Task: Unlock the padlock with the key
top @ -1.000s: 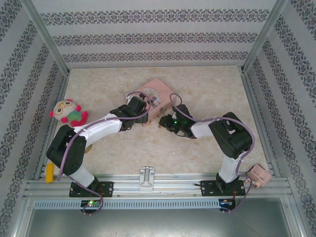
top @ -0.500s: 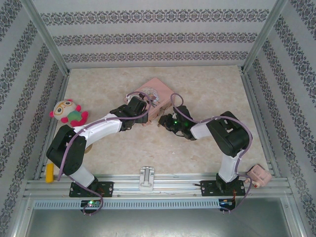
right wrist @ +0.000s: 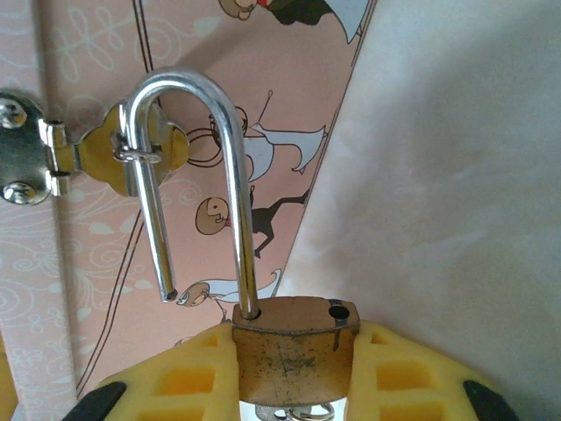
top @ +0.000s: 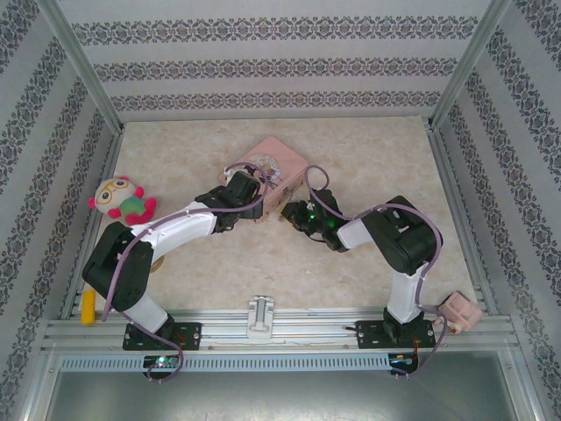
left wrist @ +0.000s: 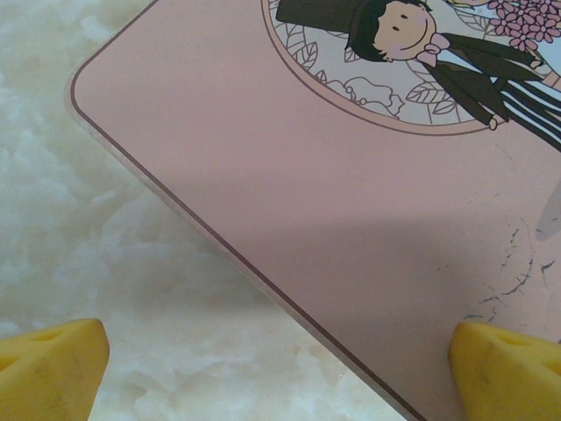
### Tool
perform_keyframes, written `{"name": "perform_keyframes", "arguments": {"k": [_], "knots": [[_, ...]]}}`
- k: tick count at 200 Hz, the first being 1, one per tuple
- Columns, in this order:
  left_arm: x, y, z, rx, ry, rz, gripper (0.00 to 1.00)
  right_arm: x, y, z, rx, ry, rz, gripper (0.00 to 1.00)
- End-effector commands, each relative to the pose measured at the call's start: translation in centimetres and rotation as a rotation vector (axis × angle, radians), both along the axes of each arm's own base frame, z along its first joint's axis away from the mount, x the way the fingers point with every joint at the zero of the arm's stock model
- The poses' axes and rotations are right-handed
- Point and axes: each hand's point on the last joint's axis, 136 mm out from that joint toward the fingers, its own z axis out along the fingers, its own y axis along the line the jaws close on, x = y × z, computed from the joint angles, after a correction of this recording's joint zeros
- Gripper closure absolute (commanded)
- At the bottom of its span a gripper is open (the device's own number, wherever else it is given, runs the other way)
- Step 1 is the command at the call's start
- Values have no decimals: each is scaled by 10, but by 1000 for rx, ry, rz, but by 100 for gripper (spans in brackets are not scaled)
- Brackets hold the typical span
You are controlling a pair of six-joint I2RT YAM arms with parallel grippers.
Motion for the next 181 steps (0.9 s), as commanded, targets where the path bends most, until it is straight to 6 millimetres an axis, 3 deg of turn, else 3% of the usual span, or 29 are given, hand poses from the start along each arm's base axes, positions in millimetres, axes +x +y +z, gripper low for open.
{"name": "perform_keyframes", "arguments": {"k": [1, 181], "knots": [[-8, 1, -10, 24, 33, -12, 1, 23, -9, 8, 36, -53, -98, 100], [-10, 0, -10, 15, 35, -12, 1, 35, -9, 4, 77, -60, -147, 100]]}}
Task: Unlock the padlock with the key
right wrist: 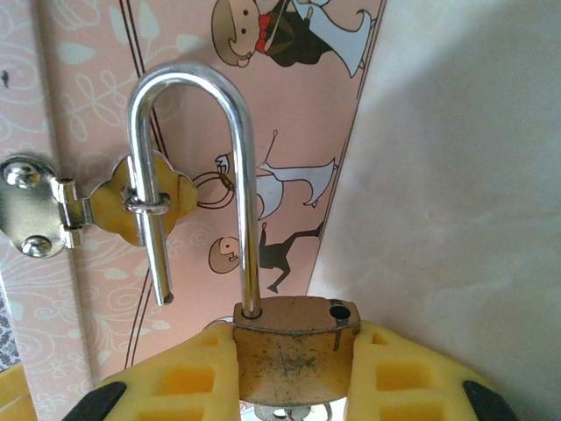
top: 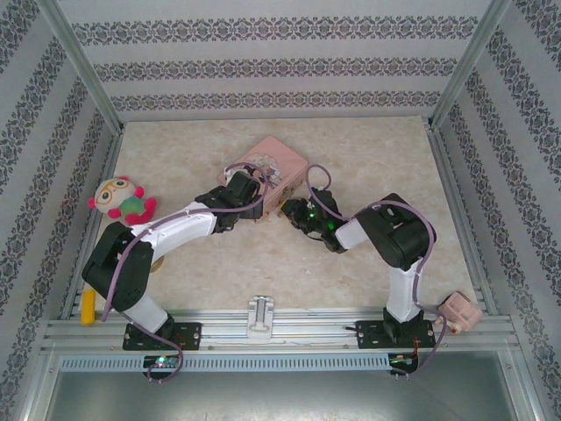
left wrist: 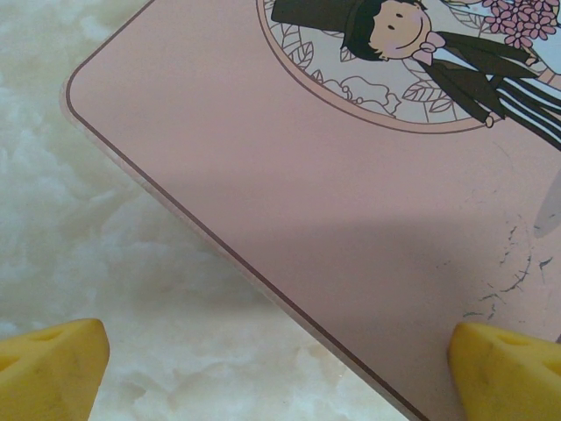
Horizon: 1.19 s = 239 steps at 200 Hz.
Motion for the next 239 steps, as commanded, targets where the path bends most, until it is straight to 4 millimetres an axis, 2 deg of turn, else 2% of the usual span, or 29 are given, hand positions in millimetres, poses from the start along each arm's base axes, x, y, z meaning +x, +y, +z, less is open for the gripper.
{"name": "perform_keyframes", "arguments": {"k": [1, 111, 239], "knots": [[-10, 1, -10, 17, 36, -11, 1, 23, -12, 2, 2, -53, -87, 100], [-10, 1, -11, 2, 37, -4, 1, 26, -17, -3, 14, -50, -112, 100], [-9, -1, -9, -19, 38, -4, 1, 36, -23, 3, 34, -64, -125, 100]]}}
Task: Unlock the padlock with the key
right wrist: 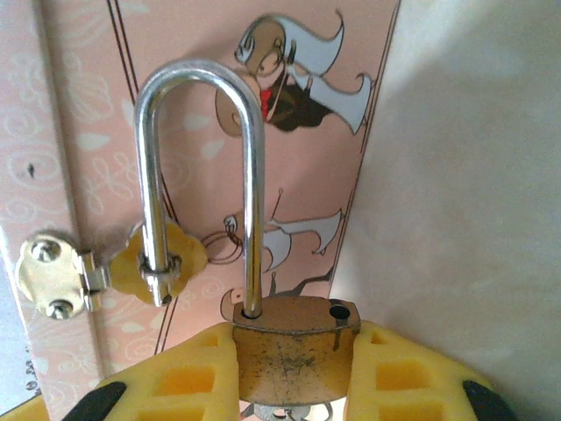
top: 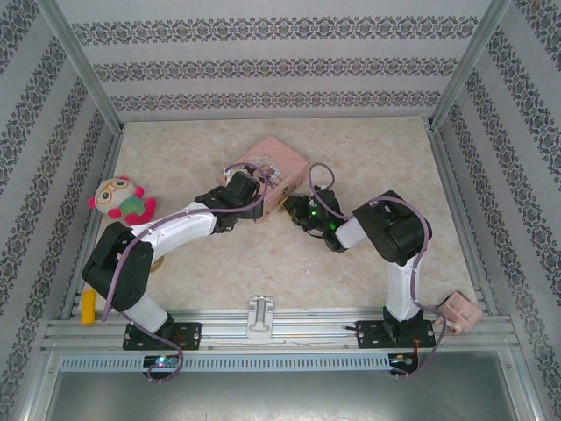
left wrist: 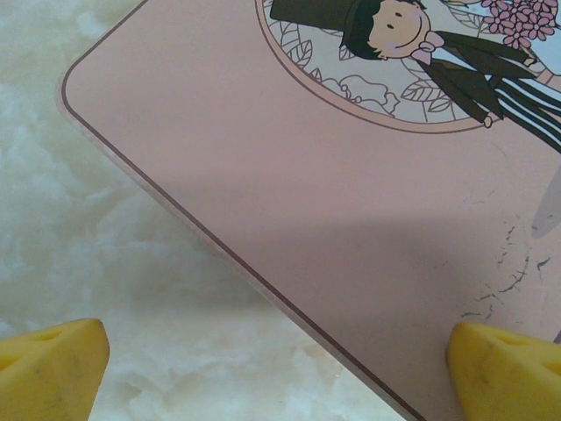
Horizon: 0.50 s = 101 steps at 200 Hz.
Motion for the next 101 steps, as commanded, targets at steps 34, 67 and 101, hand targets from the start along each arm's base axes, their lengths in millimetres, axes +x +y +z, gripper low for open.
{"name": "perform_keyframes", "arguments": {"k": [34, 67, 101], "knots": [[-9, 1, -9, -7, 39, -5, 1, 23, -16, 3, -18, -49, -83, 100], [-10, 2, -10, -8, 43, -5, 1, 22, -16, 3, -17, -48, -82, 100], [-10, 2, -10, -10, 42, -2, 1, 21, -15, 5, -15, -52, -77, 100]]}}
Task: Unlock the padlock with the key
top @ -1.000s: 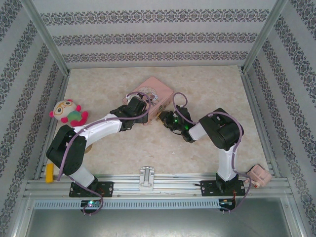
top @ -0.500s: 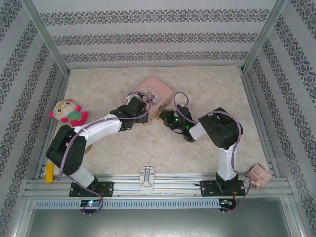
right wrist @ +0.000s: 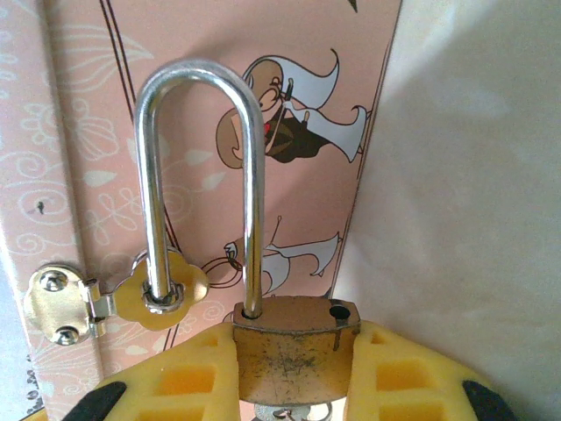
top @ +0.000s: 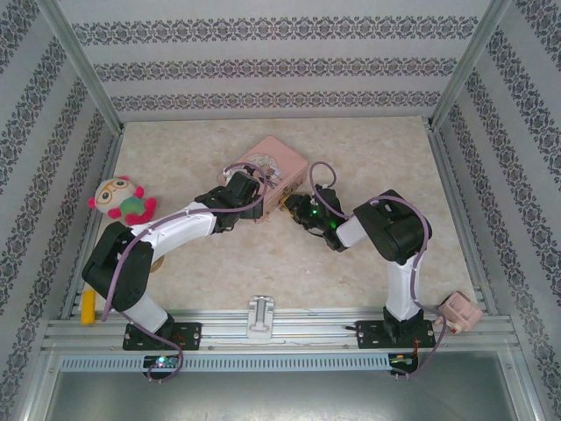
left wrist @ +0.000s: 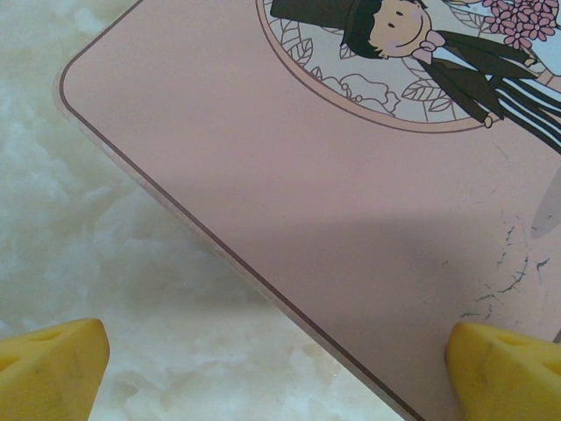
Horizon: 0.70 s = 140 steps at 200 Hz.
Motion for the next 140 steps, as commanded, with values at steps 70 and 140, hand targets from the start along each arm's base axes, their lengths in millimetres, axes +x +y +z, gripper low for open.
{"name": "perform_keyframes", "arguments": {"k": [70, 140], "knots": [[-8, 2, -7, -15, 32, 2, 1, 5, 0, -4, -44, -33, -31, 100], [-2, 9, -6, -27, 22, 35, 1, -2, 1, -8, -52, -24, -24, 100]]}}
